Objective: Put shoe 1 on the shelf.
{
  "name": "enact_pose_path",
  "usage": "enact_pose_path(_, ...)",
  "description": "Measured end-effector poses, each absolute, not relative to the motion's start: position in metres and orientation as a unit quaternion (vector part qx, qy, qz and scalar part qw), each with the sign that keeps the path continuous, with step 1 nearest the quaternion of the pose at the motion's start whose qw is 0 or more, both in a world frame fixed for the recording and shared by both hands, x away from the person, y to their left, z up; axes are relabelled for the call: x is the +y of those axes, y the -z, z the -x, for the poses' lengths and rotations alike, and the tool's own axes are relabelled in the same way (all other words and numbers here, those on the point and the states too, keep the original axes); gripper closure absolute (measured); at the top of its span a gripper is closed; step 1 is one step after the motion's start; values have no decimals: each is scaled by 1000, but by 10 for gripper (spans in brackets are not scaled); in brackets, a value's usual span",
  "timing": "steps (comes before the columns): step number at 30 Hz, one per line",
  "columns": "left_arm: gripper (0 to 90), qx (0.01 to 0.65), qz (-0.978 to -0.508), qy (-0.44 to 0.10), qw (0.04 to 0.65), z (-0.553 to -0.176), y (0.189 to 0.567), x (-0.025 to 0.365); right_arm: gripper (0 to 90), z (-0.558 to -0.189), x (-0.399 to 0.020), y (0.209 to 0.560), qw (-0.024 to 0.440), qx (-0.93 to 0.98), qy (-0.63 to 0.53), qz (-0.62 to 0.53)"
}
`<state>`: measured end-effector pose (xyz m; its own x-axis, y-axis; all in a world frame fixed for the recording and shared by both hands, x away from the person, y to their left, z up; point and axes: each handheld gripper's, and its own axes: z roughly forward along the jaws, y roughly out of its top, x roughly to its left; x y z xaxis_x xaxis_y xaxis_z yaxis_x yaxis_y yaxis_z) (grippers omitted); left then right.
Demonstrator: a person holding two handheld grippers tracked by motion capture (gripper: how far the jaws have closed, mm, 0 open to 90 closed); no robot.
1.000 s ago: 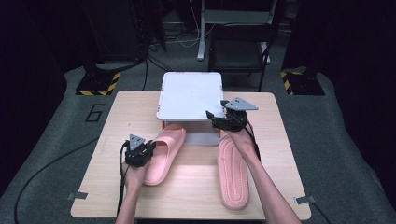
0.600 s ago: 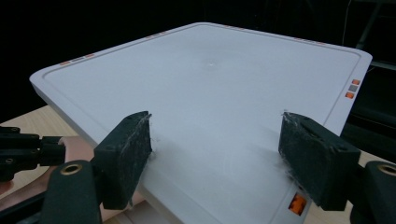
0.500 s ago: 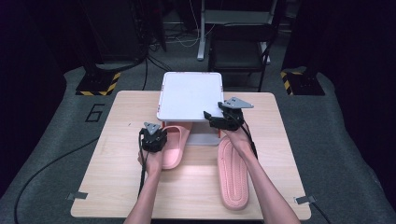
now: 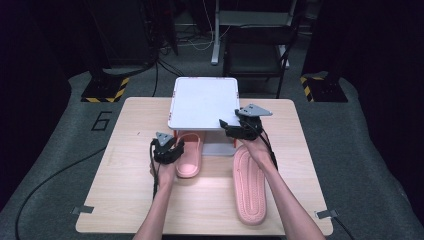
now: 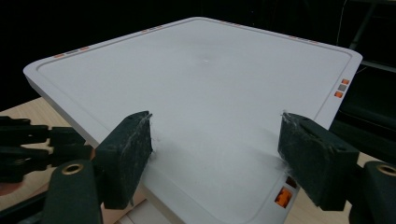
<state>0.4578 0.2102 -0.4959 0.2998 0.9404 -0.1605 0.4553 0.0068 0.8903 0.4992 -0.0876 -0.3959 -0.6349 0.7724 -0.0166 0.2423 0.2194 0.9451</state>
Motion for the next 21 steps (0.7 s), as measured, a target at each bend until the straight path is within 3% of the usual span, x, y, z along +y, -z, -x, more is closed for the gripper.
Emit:
enact_pose_path(4,301,487,-693,-214,486,-440,494,226,255,-499,-90,396,255,737,-520,-348)
enact_pose_path(5,301,475,-704,-199,490,-434,493,228,255,-499,-90,396,255,737,-520,-348)
enact_pose_path(7,180,442,-723,-191,495,-420,494,233,255,-499,-90,396,257,738,-519,-346)
enact_pose_path(10,86,417,-741,-184,494,-401,499,235,259,-499,-89,396,258,736,-520,-349)
enact_pose_path(16,75,387,-780,-181,457,-393,511,227,261,-499,-90,395,256,738,-518,-349)
enact_pose_path(21,144,387,-797,-181,427,-400,517,216,262,-499,-90,395,255,738,-518,-349)
